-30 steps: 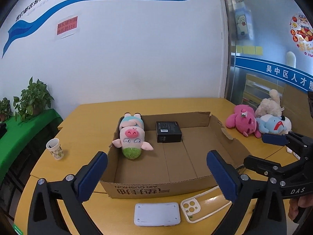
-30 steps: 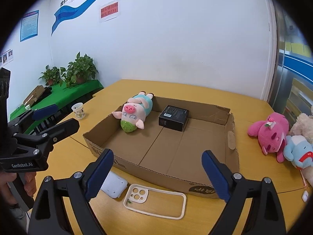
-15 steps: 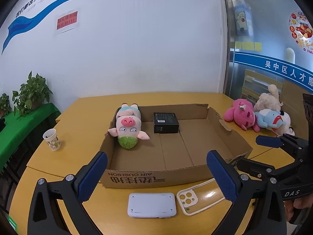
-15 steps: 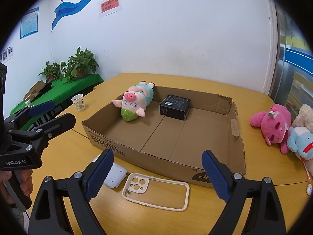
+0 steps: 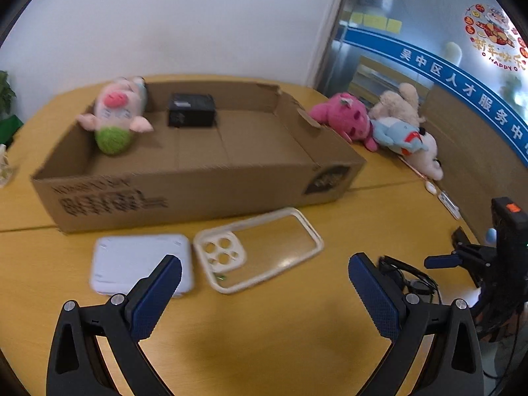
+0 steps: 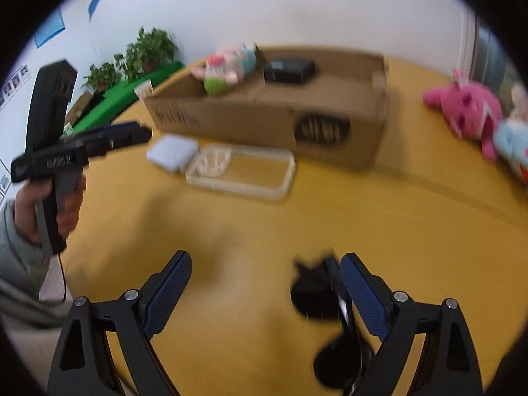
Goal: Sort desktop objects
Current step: 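Move the right tool toward the black sunglasses on the table, then grasp the black sunglasses with the right tool and lift them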
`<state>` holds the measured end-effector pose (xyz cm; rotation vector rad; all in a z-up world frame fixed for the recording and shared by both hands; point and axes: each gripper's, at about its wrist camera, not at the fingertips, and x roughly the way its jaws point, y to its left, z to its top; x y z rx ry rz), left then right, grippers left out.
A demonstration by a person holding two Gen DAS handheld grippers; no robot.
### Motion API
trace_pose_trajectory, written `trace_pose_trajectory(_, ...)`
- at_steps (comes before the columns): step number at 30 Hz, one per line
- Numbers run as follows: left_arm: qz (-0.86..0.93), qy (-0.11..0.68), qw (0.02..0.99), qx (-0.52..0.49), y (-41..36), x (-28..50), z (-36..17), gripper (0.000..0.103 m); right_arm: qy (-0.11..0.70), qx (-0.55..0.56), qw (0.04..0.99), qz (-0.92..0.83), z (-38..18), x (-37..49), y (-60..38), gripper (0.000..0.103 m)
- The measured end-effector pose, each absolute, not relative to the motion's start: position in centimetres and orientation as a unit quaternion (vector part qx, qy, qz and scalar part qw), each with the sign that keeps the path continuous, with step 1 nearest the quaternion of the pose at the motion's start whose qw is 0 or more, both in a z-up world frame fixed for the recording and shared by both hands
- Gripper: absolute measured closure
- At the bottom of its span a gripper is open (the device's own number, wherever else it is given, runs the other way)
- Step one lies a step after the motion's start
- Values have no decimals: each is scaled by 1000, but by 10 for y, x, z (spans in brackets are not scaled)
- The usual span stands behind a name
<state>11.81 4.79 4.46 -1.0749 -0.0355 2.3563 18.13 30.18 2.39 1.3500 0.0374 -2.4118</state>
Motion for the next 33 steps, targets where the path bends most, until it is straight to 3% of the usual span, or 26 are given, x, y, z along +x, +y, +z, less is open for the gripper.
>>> trace_pose_trajectory(7, 849, -8, 305, -431, 73, 119, 25, 0, 61, 535, 95, -837, -14, 198, 337, 12)
trace_pose_trajectory(10, 847, -8, 301, -438, 72, 117, 22, 0, 46, 543, 123, -829, -24, 199, 325, 22)
trace_pose_trajectory(16, 838, -22, 293, -459, 61, 114, 12, 0, 50, 515, 169, -839, -25, 188, 266, 25)
trace_pose_trajectory(21, 827, -44, 302, -473, 56, 114, 6, 0, 14, 504, 193, -842, -22, 177, 242, 46)
trace_pose_trajectory(23, 823, -49, 308, -475, 57, 114, 6, 1, -4, 504, 202, -840, -21, 174, 239, 66)
trace_pose_trajectory(27, 803, -73, 341, -484, 58, 114, 5, 3, -34, 507, 216, -834, -22, 168, 239, 75)
trace_pose_trajectory(31, 770, -106, 379, -502, 63, 113, 0, 16, -45, 507, 227, -830, -21, 172, 238, 76)
trace_pose_trajectory(33, 754, -109, 395, -513, 69, 114, -5, 33, -55, 508, 229, -828, -22, 172, 239, 77)
